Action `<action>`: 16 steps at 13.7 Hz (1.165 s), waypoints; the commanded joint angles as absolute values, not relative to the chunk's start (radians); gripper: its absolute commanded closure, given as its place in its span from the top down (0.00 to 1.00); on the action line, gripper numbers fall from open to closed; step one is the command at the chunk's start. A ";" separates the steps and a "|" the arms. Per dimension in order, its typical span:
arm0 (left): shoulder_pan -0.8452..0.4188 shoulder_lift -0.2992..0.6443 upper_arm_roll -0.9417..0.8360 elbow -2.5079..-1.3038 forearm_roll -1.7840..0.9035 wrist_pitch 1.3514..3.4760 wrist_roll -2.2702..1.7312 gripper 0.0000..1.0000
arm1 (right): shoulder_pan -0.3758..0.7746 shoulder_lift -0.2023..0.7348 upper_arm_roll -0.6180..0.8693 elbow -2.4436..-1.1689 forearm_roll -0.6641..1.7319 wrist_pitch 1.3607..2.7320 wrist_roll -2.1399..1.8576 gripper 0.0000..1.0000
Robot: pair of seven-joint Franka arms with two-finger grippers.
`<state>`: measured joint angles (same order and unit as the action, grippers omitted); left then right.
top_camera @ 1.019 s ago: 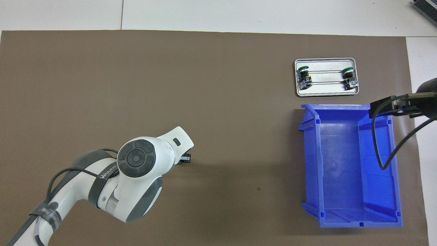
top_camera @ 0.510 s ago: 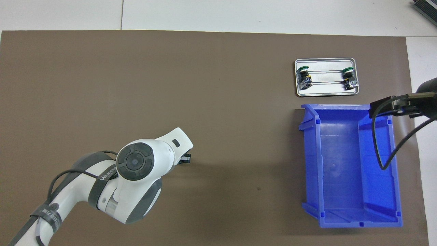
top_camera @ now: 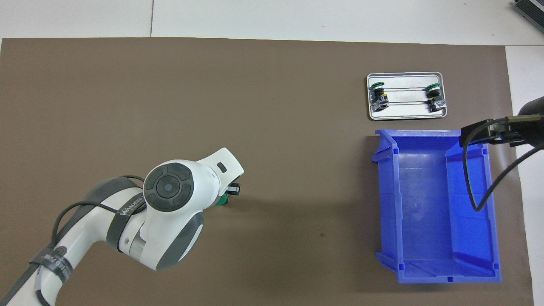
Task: Place and press button with both arms
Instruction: 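Bring the left gripper over the upright button and press down on it, then retract the left gripper while the right gripper reaches the button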
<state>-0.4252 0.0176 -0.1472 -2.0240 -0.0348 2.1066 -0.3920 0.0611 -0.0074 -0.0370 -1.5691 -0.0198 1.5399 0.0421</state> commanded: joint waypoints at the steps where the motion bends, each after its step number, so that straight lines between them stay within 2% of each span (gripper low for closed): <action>1: -0.333 0.083 -0.141 -1.821 -0.075 1.956 -0.327 0.00 | 0.060 -0.026 -0.018 -1.582 -0.023 1.545 0.064 1.00; 6: -0.034 0.077 -0.132 -1.720 -0.083 1.814 -0.019 0.00 | 0.184 -0.025 -0.011 -1.601 -0.021 1.620 0.225 1.00; 11: 0.006 0.139 -0.130 -1.380 -0.061 1.453 0.002 0.00 | 0.377 -0.028 -0.011 -1.654 -0.021 1.709 0.501 1.00; 12: -0.003 0.144 -0.130 -1.358 -0.036 1.412 0.002 0.00 | 0.414 -0.017 -0.011 -1.655 -0.021 1.716 0.552 1.00; 14: -0.014 0.126 -0.140 -1.396 0.009 1.439 -0.002 0.00 | 0.487 0.029 -0.009 -1.649 -0.020 1.765 0.622 0.99; 15: -0.009 0.086 -0.138 -1.475 0.009 1.472 -0.002 0.09 | 0.521 0.050 -0.009 -1.646 -0.017 1.785 0.668 1.00; 16: -0.011 0.051 -0.137 -1.561 0.011 1.518 0.002 0.39 | 0.549 0.070 -0.009 -1.644 -0.015 1.814 0.707 1.00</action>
<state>0.0028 0.1006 -0.1442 -1.4405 -0.0128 1.4581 0.0046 0.5165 0.0356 -0.0151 -1.6421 -0.0194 1.7633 0.6413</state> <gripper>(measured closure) 0.930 0.000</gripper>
